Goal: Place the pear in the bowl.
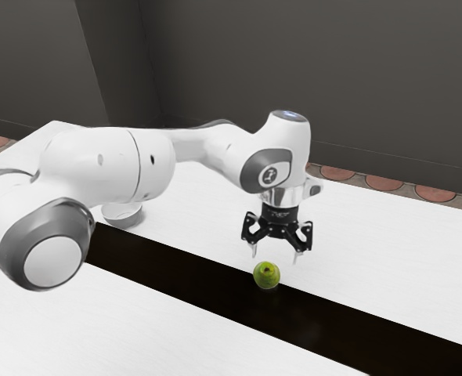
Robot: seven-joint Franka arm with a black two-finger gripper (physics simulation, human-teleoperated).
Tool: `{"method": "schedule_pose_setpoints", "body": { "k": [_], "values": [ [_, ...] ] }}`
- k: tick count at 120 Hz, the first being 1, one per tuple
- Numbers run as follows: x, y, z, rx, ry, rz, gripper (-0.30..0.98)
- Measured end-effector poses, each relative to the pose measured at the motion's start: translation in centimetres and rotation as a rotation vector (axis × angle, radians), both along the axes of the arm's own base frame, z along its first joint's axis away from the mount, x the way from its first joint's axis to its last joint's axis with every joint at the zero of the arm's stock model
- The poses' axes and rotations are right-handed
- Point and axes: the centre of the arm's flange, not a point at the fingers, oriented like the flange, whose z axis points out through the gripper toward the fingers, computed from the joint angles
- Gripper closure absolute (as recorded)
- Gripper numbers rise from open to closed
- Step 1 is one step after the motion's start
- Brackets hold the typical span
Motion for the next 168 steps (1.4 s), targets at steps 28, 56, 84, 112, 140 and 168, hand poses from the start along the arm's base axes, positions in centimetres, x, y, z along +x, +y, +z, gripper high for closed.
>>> {"method": "schedule_pose_setpoints", "body": {
  "k": [28, 56, 84, 112, 140, 168],
  "values": [
    [0.3, 0.6, -2.6, -0.009, 0.027, 0.057, 0.02],
    [0.9, 2.3, -3.5, -0.003, 0.034, 0.113, 0.02],
    [0.4, 2.3, -4.5, -0.009, 0.066, 0.146, 0.02],
    [0.2, 2.2, -5.6, -0.017, 0.094, 0.171, 0.06],
    [0.2, 2.6, -6.0, -0.018, 0.104, 0.189, 0.21],
    [0.2, 2.7, -6.0, -0.016, 0.110, 0.195, 0.28]
  ]
}}
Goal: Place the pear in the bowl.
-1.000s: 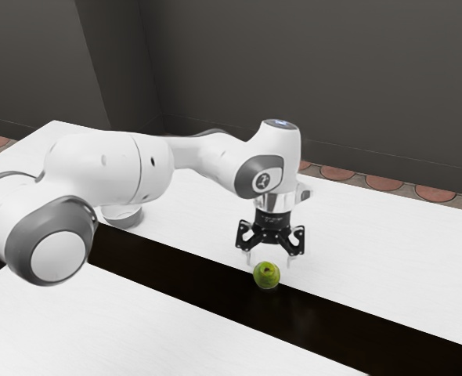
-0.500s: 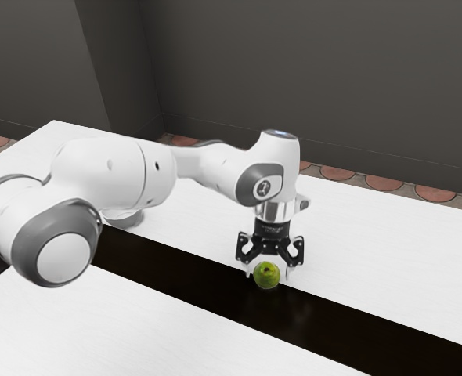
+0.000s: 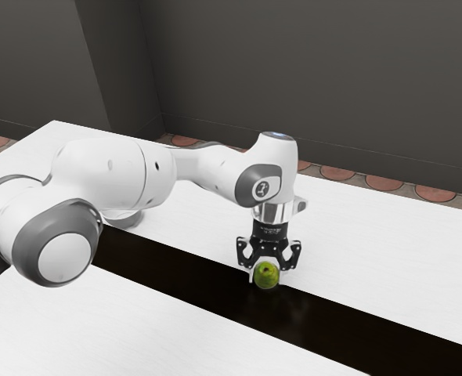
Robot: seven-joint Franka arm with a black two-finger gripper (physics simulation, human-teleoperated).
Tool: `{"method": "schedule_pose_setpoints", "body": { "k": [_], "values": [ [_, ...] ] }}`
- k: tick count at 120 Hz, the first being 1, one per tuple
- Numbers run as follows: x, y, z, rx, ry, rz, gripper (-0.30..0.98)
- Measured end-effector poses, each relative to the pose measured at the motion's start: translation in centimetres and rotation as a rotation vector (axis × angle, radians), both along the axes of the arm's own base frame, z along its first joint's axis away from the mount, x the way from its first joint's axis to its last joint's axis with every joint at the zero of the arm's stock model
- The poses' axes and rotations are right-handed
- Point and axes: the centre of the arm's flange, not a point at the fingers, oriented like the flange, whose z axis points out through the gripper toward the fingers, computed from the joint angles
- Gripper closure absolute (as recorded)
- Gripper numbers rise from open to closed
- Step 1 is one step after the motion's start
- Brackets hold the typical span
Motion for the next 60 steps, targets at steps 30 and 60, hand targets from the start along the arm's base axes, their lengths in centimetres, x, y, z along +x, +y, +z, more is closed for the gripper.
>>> {"method": "schedule_pose_setpoints", "body": {
  "k": [30, 60],
  "values": [
    [-0.1, 0.1, 3.0, -0.007, -0.015, 0.004, 0.31],
    [2.5, 11.4, 8.3, -0.007, -0.073, 0.163, 0.33]
  ]
}}
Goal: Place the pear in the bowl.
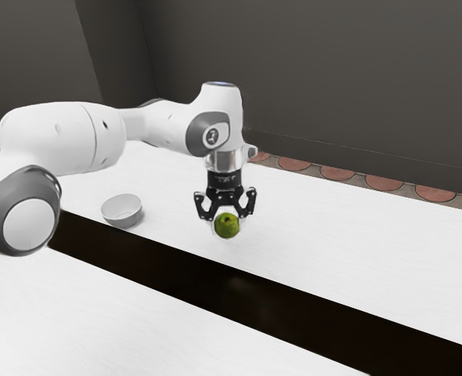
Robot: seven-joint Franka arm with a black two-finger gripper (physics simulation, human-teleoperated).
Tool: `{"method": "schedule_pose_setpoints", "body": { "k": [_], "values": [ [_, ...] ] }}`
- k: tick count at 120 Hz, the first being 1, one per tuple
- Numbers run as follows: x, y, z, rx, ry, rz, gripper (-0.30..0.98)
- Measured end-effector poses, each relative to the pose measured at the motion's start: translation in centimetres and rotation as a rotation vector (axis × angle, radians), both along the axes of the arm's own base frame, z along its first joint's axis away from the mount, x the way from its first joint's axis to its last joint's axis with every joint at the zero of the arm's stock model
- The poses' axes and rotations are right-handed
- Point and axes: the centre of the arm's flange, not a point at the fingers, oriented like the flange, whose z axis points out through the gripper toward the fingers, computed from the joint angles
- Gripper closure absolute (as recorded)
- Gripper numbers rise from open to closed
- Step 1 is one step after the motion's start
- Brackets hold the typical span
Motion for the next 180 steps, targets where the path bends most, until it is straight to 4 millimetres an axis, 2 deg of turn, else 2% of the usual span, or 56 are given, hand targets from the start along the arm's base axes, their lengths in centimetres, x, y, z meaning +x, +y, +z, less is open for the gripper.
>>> {"method": "schedule_pose_setpoints", "body": {
  "k": [19, 31, 49, 89, 105, 136, 166, 172, 180],
  "values": [
    [1.4, 11.4, 0.9, 0.016, -0.021, 0.154, 0.33],
    [1.3, 16.9, 0.9, 0.027, -0.023, 0.227, 0.33],
    [0.7, 23.3, 0.8, 0.052, -0.026, 0.306, 0.33],
    [0.0, 32.9, -0.7, 0.065, -0.034, 0.431, 0.33],
    [0.2, 34.6, -1.4, 0.064, -0.037, 0.453, 0.34],
    [0.4, 36.3, -2.7, 0.061, -0.037, 0.475, 0.33],
    [0.6, 35.9, -3.2, 0.051, -0.032, 0.470, 0.13],
    [0.6, 35.8, -3.0, 0.051, -0.034, 0.467, 0.11],
    [1.0, 34.1, 0.1, 0.051, -0.071, 0.442, 0.08]
  ]
}}
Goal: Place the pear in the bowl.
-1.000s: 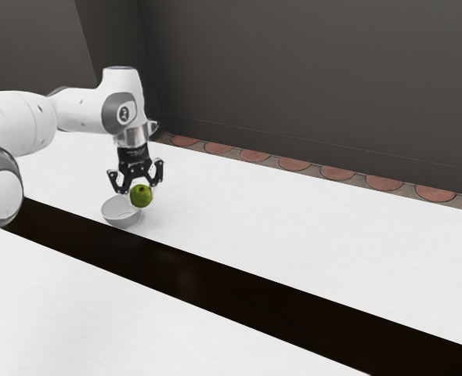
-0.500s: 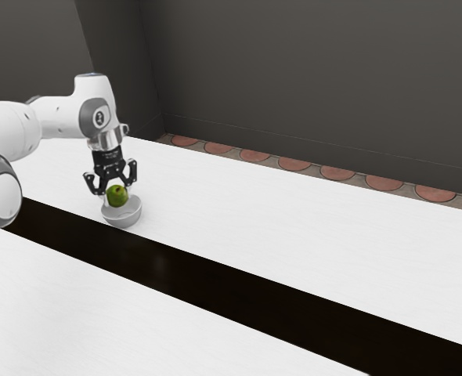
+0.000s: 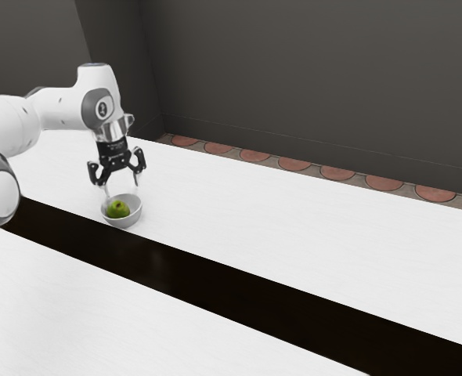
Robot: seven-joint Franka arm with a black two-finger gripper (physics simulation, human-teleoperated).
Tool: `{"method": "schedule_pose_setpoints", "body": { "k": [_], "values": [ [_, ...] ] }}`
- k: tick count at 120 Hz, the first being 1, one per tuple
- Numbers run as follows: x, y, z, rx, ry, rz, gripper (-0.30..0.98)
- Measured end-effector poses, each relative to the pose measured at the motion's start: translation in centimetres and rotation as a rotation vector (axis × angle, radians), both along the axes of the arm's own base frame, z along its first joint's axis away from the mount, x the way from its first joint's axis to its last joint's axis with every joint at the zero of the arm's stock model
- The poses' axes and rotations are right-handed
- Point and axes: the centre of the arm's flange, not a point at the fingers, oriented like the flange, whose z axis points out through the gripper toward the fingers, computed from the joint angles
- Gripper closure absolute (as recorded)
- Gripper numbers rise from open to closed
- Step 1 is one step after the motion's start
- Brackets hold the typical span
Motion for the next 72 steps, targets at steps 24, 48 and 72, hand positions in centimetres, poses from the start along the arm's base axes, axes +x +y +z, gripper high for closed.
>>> {"method": "schedule_pose_setpoints", "body": {
  "k": [24, 48, 72],
  "values": [
    [-4.1, -12.1, 11.1, 0.050, -0.039, -0.263, 0.05],
    [-9.9, -20.6, 24.7, 0.044, -0.200, -0.565, 0.03],
    [-13.0, -20.1, 28.9, 0.009, -0.189, -0.727, 0.03]
  ]
}}
